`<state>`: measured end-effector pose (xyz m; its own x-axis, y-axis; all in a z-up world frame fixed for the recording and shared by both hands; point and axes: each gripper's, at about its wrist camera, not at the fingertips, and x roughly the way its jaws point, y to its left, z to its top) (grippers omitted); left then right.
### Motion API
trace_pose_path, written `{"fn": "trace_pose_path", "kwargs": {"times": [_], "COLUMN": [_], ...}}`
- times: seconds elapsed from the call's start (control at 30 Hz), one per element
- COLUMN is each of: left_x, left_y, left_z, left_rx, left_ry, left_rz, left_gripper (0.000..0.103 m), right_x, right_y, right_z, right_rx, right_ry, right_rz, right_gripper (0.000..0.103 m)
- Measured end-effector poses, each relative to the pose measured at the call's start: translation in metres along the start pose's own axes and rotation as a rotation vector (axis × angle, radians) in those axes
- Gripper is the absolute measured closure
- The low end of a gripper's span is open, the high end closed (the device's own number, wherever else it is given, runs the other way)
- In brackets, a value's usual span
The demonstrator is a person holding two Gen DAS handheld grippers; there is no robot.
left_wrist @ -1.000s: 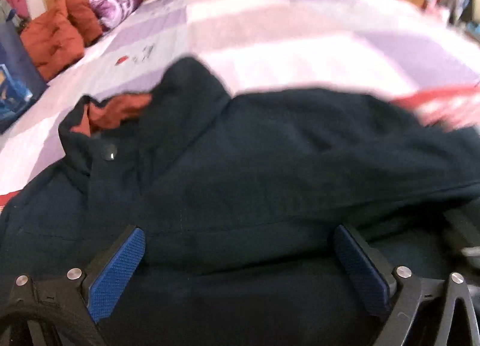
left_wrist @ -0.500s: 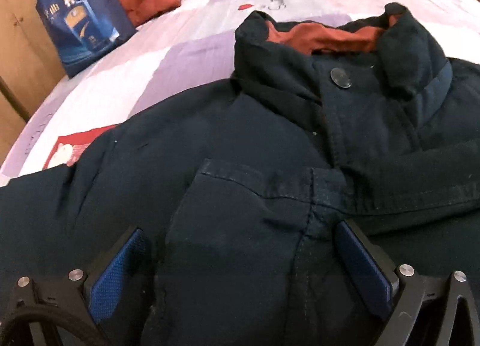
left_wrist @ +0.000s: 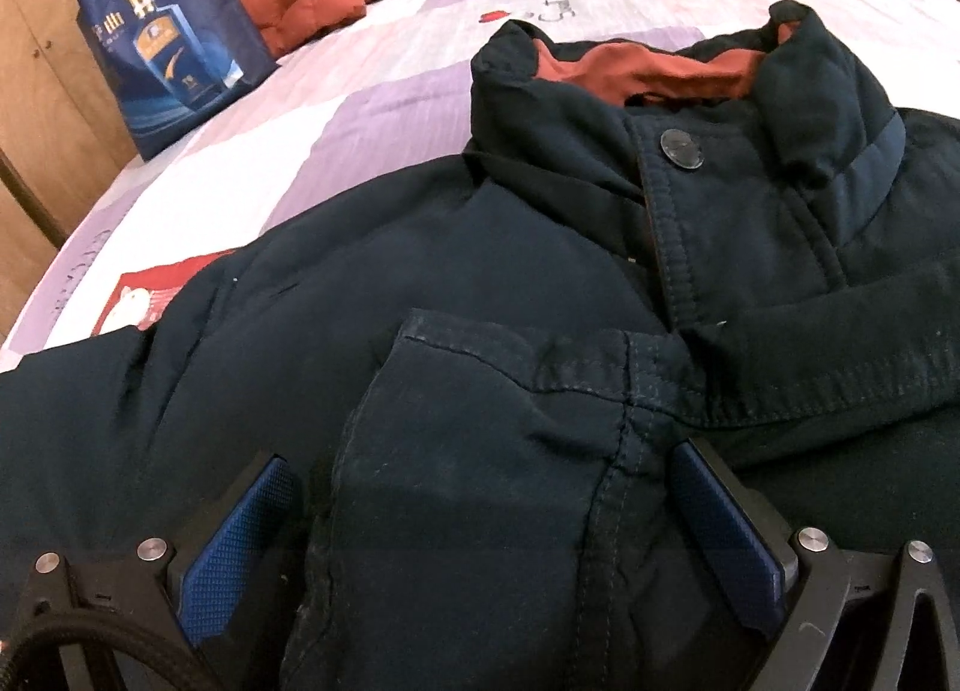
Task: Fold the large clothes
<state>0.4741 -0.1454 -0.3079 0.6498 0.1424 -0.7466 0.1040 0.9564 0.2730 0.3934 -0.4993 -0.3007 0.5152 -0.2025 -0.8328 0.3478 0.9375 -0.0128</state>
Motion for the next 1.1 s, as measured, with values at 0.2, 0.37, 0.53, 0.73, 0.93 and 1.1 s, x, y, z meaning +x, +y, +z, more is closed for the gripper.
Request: {"fn": "trace_pose_path", "kwargs": {"times": [0.2,0.37,0.53,0.73,0.93,1.1], "left_x": [0.000,-0.002,-0.004,-0.027,-0.049,-0.051], "left_y": [-0.002,-0.003,-0.001,0.011,0.058,0.116], "left_z": [-0.003,-0.001,-0.003,-0.005,-0.034,-0.046], "left_rx": [0.001,0.011,0.007,-0.002,-0.013,-0.155], "left_ry": [-0.013,-0.015,-0.029,-0.035,-0.071,-0.059], "left_rz": [0.009,0.019,0.016,-0.015,-0.002,-0.079], "left_gripper": [0.000,0.000,0.000,0.000,0.000,0.000], "right_x": [-0.041,-0.069,-0.049,-0.085,-0.098,-0.082], "right_y": [0.004,0.084,-0.037,-0.064,0.006,0.082], "right_z": [-0.020,-0.077,-0.084,-0.104,-0.091,-0.085], "right_rx": [-0.078,-0.383,0.120,0.150,0.076,0.027], "right_ry": [-0.147,-0.186,-0.081,-0.153,-0.237,-0.162], "right_rz": [-0.043,0.031,-0.084,-0.250,-0.020,0.086], "right_gripper": [0.017,0.018,0.018,0.024,0.024,0.024]}}
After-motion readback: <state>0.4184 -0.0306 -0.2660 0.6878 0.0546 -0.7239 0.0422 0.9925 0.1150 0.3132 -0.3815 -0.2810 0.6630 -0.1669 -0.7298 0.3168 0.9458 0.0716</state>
